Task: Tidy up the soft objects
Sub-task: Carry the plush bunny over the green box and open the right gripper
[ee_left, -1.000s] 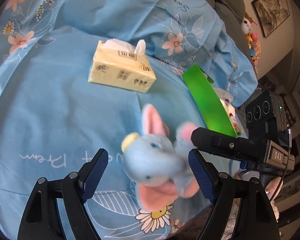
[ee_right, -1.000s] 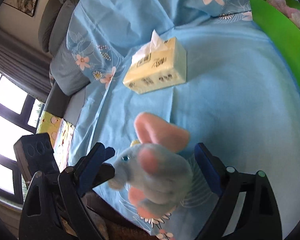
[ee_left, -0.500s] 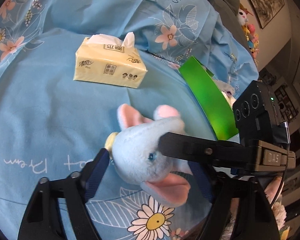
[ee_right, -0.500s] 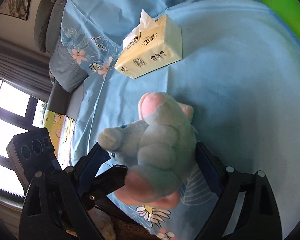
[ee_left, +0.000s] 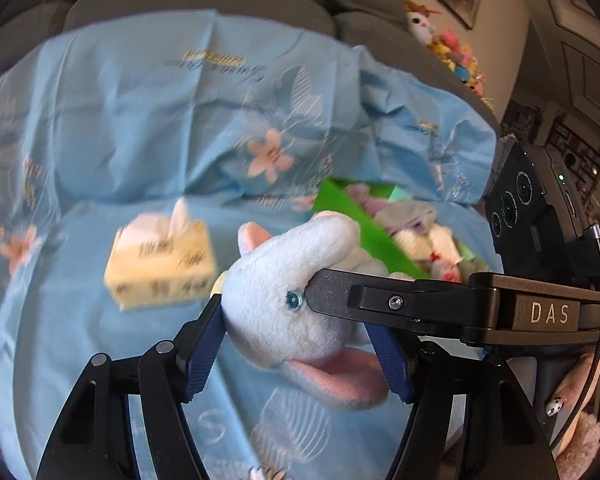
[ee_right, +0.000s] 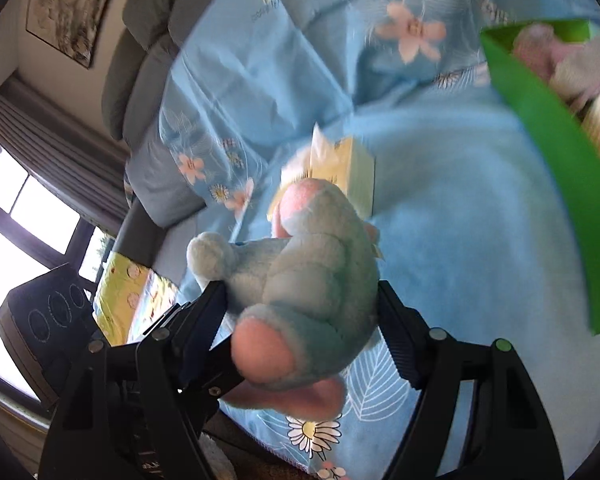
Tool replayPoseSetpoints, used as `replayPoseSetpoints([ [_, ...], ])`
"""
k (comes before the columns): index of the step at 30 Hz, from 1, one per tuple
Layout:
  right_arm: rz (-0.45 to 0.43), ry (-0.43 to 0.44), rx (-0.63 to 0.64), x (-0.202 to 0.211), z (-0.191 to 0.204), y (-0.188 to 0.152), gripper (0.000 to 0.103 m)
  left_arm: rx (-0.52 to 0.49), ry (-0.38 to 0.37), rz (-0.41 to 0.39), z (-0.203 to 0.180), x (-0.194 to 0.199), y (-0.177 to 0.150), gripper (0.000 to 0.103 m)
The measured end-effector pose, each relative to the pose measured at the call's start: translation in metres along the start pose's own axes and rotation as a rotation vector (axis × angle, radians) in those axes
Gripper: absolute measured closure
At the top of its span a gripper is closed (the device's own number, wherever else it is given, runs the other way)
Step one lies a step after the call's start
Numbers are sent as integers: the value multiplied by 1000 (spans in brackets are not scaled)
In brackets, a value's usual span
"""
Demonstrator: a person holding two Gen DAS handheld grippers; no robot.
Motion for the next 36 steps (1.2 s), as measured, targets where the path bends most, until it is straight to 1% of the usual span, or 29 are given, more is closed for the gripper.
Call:
replayPoseSetpoints([
  [2, -65, 9, 10, 22, 1, 16, 29, -26, -13, -42, -20, 2, 18, 33],
  [5, -158, 20, -1, 53, -6, 36, 28, -81, -26, -74, -52, 0, 36, 33],
  [7, -213, 21, -14, 74, -14, 46, 28, -123, -55, -99, -76, -4, 48, 33],
  [9, -274, 5, -28, 98, -24, 54, 28, -146, -90, -110, -97, -10, 54, 33],
  [13, -369, -75, -41, 136, -43, 63, 28, -162, -189, -89, -143, -31, 61, 33],
  [15, -409, -122, -59, 153, -58, 65, 28, -168, -218, -80, -162, -40, 60, 33],
  [18, -451, -147, -110, 172, -81, 67, 28, -177, -252, -67, -187, -56, 59, 33],
  [23, -480, -200, -172, 190, -113, 67, 28, -184, -297, 3, -210, -83, 51, 33],
  [30, -449, -234, -282, 186, -155, 63, 29, -175, -284, 117, -218, -116, 33, 33],
  [36, -454, -237, -326, 183, -163, 61, 29, -147, -291, 159, -214, -119, 26, 33],
])
Point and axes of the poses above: each gripper's, at about its wrist camera, not at the fingertips, and x roughly against the way its jaws point, z to its left, y to its top, the point moved 8 cm from there along -x, roughly the way its jaws point, and after that the axes turned 15 degrees about y, right-handed, at the moved point
